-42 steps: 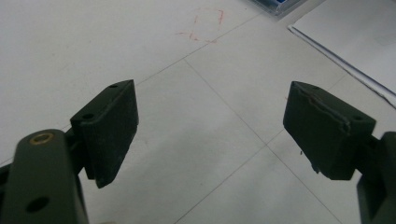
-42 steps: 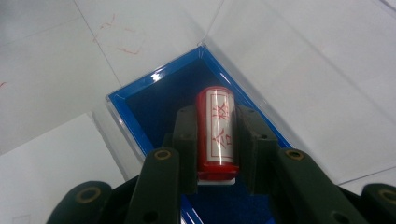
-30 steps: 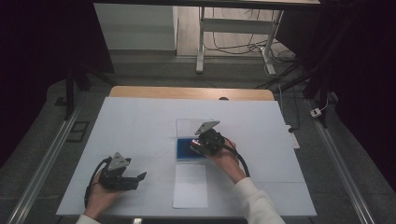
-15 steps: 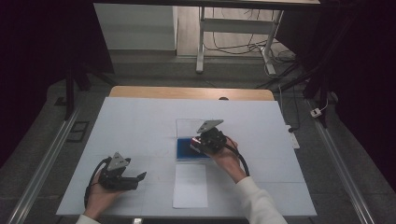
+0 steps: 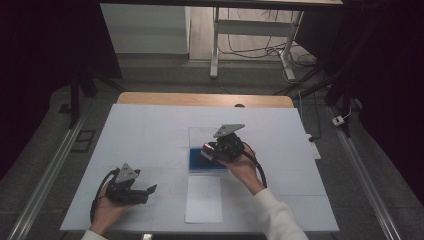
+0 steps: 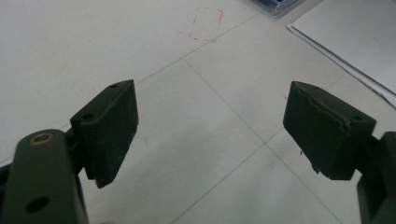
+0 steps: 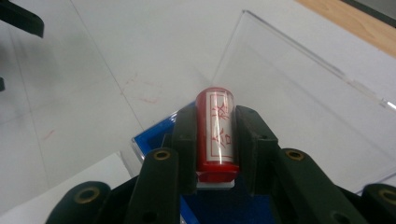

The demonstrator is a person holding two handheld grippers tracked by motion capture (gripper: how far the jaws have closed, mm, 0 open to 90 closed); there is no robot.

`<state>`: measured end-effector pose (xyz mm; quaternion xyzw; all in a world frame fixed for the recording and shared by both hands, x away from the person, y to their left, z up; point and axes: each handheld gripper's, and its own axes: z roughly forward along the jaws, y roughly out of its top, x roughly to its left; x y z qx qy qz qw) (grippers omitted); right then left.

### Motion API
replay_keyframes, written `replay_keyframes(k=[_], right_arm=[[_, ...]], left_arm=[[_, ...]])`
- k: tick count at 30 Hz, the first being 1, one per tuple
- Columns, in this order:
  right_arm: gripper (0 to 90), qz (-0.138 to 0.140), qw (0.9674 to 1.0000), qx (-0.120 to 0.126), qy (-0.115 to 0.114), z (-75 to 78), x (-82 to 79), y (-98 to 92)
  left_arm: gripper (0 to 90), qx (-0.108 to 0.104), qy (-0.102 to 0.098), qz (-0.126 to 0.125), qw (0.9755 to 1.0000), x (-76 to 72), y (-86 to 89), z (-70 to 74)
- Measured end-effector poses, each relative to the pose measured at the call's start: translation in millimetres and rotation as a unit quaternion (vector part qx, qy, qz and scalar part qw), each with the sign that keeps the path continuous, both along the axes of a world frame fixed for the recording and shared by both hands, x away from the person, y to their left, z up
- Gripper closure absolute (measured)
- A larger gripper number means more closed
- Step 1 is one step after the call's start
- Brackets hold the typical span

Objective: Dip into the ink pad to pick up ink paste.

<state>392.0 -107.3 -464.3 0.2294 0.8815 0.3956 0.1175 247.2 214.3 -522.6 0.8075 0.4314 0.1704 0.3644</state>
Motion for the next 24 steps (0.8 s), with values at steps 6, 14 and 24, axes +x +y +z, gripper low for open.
replay_keyframes(k=[6,14,24], right_arm=[[70.4,-0.006,0.9999,-0.015,-0.003,-1.4,3.1,0.0],[70.4,-0.006,0.9994,-0.034,0.005,-10.9,6.6,4.2],[70.5,-0.004,0.9988,-0.049,0.008,-16.7,7.2,8.6]], left_arm=[[18.2,0.001,0.001,-0.001,1.0,0.4,-0.1,-0.2],[18.2,0.003,0.001,-0.001,1.0,0.4,-0.7,-0.6],[18.2,0.003,0.001,-0.001,1.0,0.5,-0.4,-0.9]])
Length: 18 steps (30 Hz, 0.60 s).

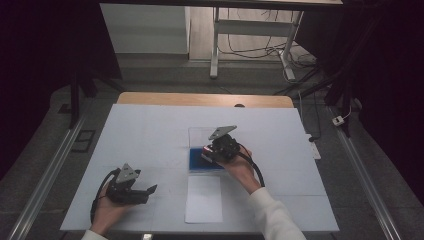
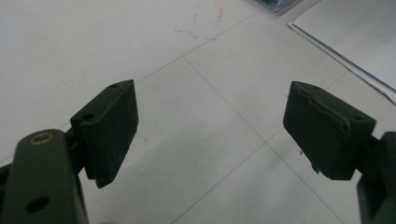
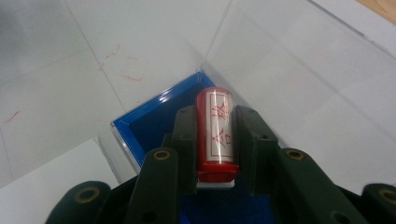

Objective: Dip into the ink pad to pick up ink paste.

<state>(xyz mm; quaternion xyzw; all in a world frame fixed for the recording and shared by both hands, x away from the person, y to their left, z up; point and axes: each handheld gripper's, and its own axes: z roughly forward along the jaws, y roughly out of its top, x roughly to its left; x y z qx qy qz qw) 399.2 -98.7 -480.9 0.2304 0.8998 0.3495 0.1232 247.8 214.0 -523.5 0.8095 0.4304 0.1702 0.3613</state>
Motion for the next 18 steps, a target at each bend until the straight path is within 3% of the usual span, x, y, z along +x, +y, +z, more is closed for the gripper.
replay_keyframes(k=[18], right_arm=[[70.4,0.005,0.9999,-0.014,0.007,-2.8,1.5,3.7]], left_arm=[[18.1,0.001,0.004,-0.001,1.0,0.6,-0.4,-0.7]])
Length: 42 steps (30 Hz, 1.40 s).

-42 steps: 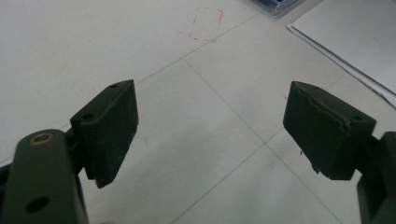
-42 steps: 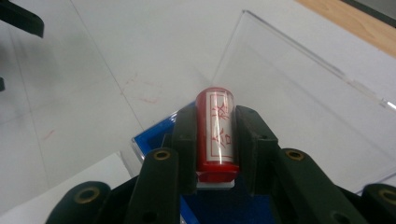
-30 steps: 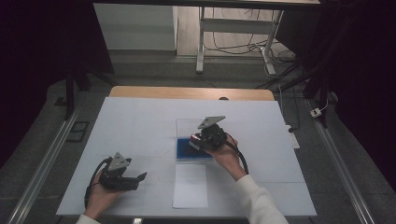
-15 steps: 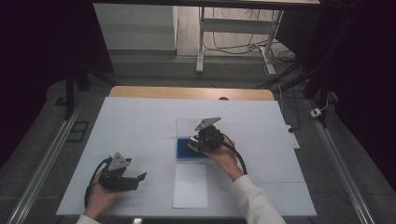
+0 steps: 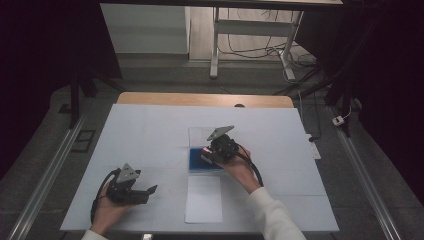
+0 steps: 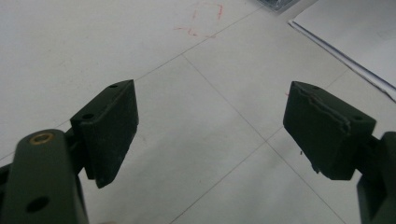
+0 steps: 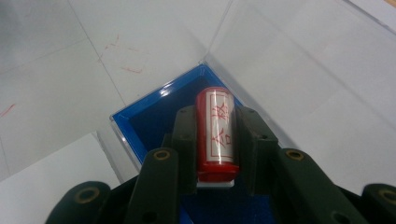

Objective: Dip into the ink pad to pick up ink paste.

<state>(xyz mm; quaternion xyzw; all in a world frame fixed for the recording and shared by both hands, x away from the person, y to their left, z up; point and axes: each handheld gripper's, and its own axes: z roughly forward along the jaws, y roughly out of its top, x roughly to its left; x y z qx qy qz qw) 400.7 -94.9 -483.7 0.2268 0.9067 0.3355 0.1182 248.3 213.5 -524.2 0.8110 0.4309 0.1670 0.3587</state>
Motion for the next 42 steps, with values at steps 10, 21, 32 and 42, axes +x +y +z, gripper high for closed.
replay_keyframes(k=[10,21,32,42], right_arm=[[70.6,-0.001,1.0,-0.001,0.006,-0.1,1.3,-0.3],[70.7,-0.006,0.9999,-0.015,0.002,-3.3,-1.7,2.7],[70.8,-0.008,0.9997,-0.016,-0.014,-5.8,-5.6,2.9],[70.9,-0.007,0.9999,-0.005,-0.014,-7.5,-5.4,0.9]], left_arm=[[18.2,0.0,0.002,0.0,1.0,-0.1,0.0,0.0],[18.2,0.001,0.002,-0.002,1.0,-1.0,-0.8,0.0],[18.2,0.001,0.005,-0.001,1.0,-0.9,-1.0,-0.7],[18.2,0.0,0.006,-0.001,1.0,-1.0,-0.8,-0.9]])
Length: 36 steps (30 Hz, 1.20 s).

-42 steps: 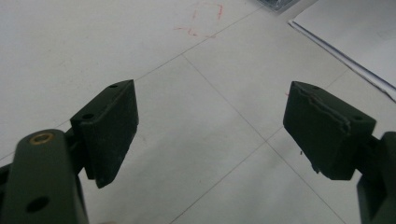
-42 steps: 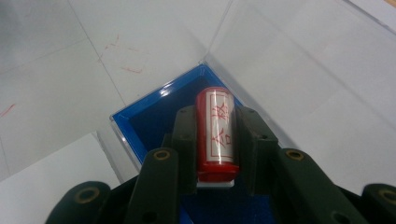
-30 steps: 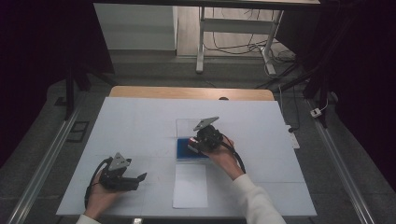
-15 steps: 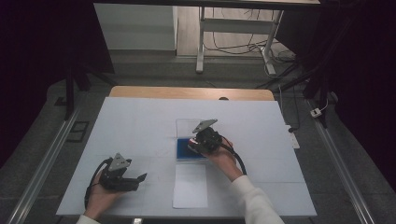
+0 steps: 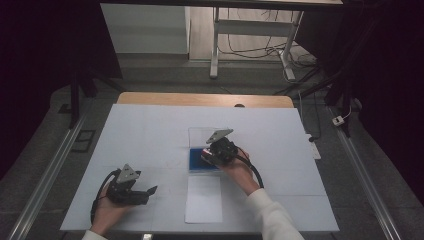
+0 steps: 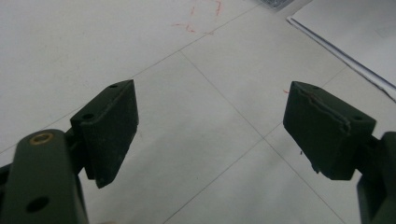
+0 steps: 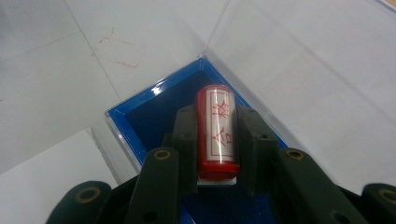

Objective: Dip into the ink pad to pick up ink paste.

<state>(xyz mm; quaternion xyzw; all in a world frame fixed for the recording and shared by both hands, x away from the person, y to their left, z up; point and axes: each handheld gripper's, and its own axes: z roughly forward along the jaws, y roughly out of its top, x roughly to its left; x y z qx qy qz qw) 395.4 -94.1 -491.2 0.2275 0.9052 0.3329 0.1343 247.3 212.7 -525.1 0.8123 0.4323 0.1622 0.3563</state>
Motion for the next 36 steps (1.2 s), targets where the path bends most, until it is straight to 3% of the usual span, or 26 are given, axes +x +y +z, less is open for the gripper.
replay_keyframes(k=[13,17,20,21,23,36], right_arm=[[70.7,0.0,1.0,0.007,0.005,-0.6,1.3,-1.3],[70.3,-0.006,0.9997,0.022,0.007,5.7,2.3,-5.9],[70.3,-0.02,0.9955,0.092,-0.001,16.0,-0.7,-17.8],[70.3,-0.022,0.9946,0.101,-0.008,20.1,-1.4,-21.0],[70.3,-0.022,0.9945,0.101,-0.017,25.2,-2.5,-25.8],[70.2,-0.013,0.995,0.099,0.002,21.4,-12.2,-36.5]], left_arm=[[18.2,-0.002,0.0,0.001,1.0,-0.6,0.5,0.8],[18.2,-0.005,-0.003,0.002,1.0,-1.5,1.8,1.5],[18.2,-0.006,-0.002,0.003,1.0,-0.8,3.3,1.2],[18.2,-0.005,-0.001,0.004,1.0,-0.4,3.6,1.0],[18.2,-0.004,-0.001,0.005,1.0,-0.1,3.7,0.4],[18.5,0.0,0.0,0.006,1.0,-0.2,3.7,-0.1]])
